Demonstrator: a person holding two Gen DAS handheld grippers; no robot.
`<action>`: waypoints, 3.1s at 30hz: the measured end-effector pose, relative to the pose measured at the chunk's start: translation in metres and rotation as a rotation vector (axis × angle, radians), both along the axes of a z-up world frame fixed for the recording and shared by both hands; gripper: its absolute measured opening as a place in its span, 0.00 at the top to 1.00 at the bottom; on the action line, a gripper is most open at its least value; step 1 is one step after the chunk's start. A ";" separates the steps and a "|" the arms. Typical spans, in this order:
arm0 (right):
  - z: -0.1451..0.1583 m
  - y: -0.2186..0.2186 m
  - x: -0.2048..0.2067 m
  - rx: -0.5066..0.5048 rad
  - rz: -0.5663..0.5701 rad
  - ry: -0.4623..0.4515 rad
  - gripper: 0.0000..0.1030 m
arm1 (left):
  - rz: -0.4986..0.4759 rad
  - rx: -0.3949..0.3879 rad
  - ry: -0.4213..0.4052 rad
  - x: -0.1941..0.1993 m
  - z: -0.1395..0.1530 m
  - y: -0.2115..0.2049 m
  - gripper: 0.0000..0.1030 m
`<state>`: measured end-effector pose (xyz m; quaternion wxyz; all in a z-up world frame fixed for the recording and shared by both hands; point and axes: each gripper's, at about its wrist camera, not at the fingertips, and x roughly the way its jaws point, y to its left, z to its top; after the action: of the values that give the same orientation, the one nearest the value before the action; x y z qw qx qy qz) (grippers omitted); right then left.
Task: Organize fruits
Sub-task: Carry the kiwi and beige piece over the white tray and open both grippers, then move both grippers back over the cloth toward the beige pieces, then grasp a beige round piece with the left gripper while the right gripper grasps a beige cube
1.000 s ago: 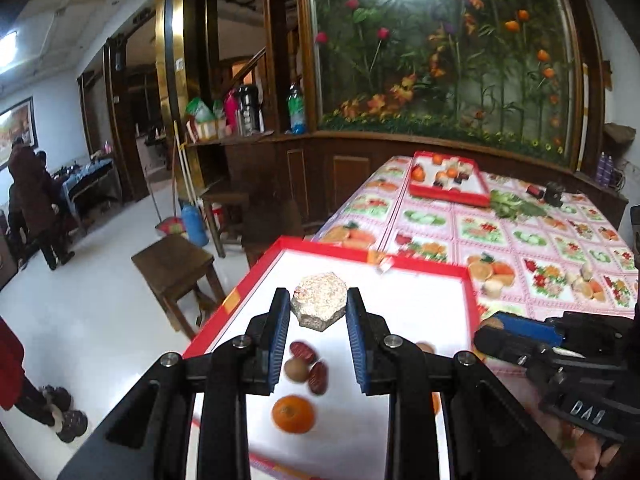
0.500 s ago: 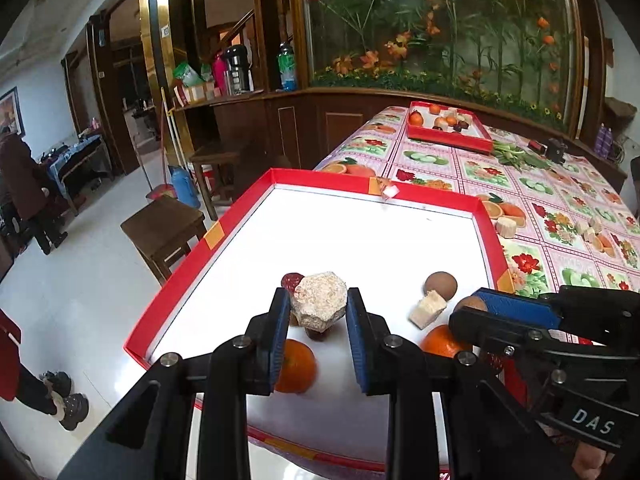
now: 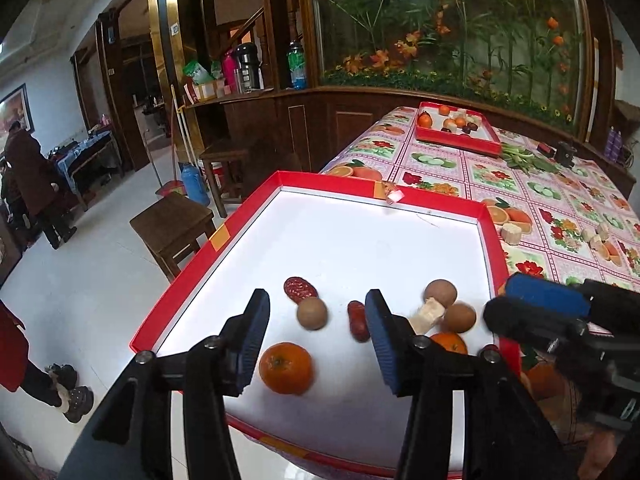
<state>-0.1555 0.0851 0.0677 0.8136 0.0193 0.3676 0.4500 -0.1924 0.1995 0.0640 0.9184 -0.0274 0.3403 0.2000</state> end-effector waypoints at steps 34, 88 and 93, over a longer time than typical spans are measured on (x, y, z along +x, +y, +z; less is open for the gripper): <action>-0.031 -0.249 0.090 0.005 -0.572 0.136 0.59 | -0.411 -0.160 0.177 0.154 -0.019 -0.124 0.40; -0.048 -0.250 0.166 -0.168 -0.654 0.200 0.60 | -0.549 -0.162 0.248 0.189 -0.048 -0.168 0.71; -0.049 -0.245 0.164 -0.205 -0.644 0.149 0.62 | -0.536 -0.164 0.245 0.189 -0.048 -0.170 0.73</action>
<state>0.0087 -0.1598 0.0190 0.8826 0.0852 0.4443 0.1280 -0.0033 0.0297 0.0160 0.8852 0.0135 0.4588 -0.0760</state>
